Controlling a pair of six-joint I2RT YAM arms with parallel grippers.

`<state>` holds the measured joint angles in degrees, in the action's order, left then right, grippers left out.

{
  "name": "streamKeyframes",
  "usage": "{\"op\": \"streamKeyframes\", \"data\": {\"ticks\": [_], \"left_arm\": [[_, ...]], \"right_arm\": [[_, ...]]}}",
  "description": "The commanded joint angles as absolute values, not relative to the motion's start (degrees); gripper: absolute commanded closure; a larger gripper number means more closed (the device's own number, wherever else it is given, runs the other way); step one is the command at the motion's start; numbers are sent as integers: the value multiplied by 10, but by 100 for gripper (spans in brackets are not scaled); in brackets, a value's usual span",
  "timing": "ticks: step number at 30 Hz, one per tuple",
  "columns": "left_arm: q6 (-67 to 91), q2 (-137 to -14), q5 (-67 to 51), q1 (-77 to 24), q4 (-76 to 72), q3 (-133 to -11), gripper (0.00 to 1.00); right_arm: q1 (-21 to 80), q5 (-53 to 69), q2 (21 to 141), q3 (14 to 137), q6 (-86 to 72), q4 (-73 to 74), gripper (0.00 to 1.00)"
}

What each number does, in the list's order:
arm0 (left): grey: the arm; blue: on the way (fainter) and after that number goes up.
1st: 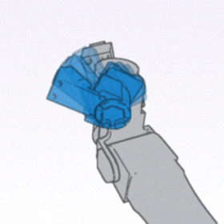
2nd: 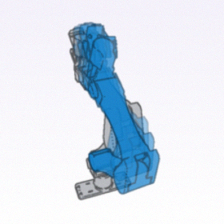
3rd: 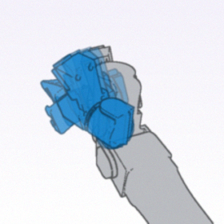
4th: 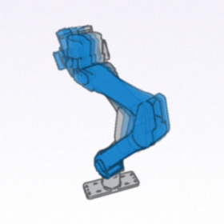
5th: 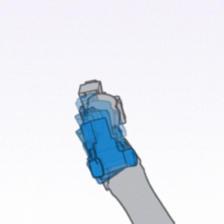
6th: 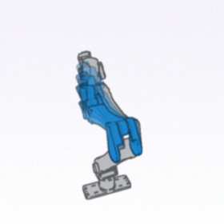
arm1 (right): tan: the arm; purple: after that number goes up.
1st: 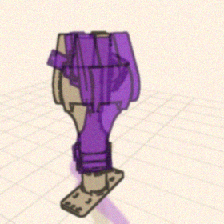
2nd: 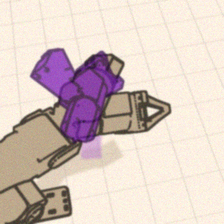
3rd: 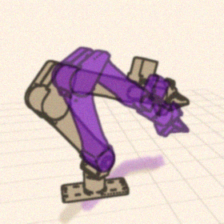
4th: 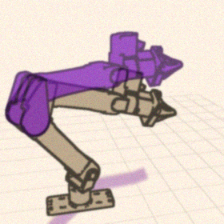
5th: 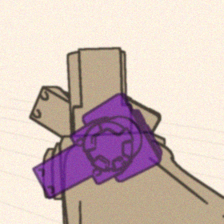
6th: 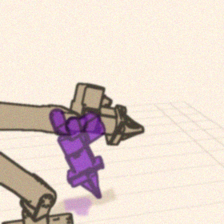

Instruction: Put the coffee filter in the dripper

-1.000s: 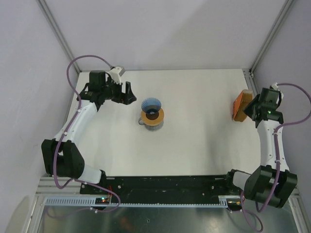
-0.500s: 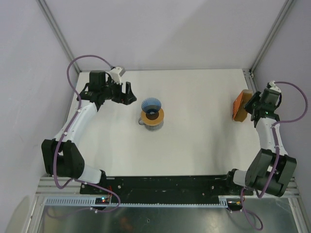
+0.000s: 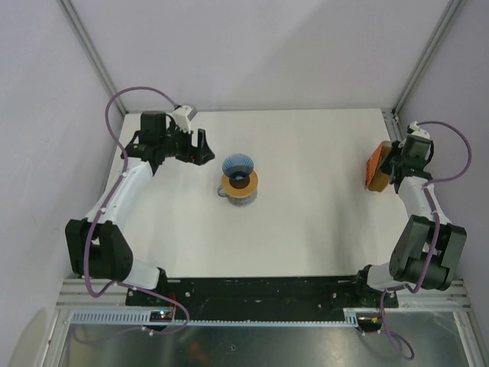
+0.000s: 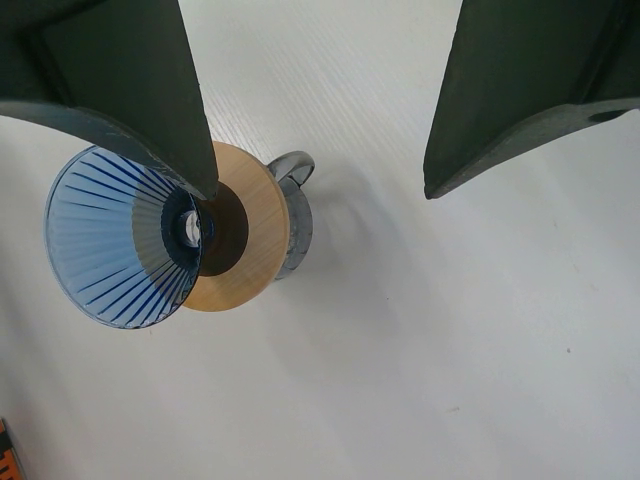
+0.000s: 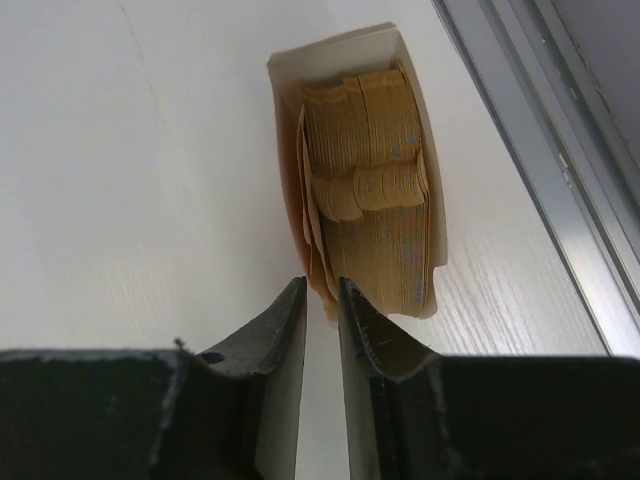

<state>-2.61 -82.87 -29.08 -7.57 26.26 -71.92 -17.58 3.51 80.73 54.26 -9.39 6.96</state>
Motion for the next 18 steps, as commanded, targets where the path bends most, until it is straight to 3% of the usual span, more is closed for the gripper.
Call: {"op": "streamKeyframes", "data": {"ticks": [1,7,18], "left_arm": [[-31,-830,-299,-72,254,-719,12],[-28,-830,-300,-73,254,-722,12],[-24,-834,-303,-72,254,-724,12]], "right_arm": [[-176,44,815,577,-65,43,77],[-173,53,841,590,-54,37,75],[-165,50,873,622,-41,34,84]]}}
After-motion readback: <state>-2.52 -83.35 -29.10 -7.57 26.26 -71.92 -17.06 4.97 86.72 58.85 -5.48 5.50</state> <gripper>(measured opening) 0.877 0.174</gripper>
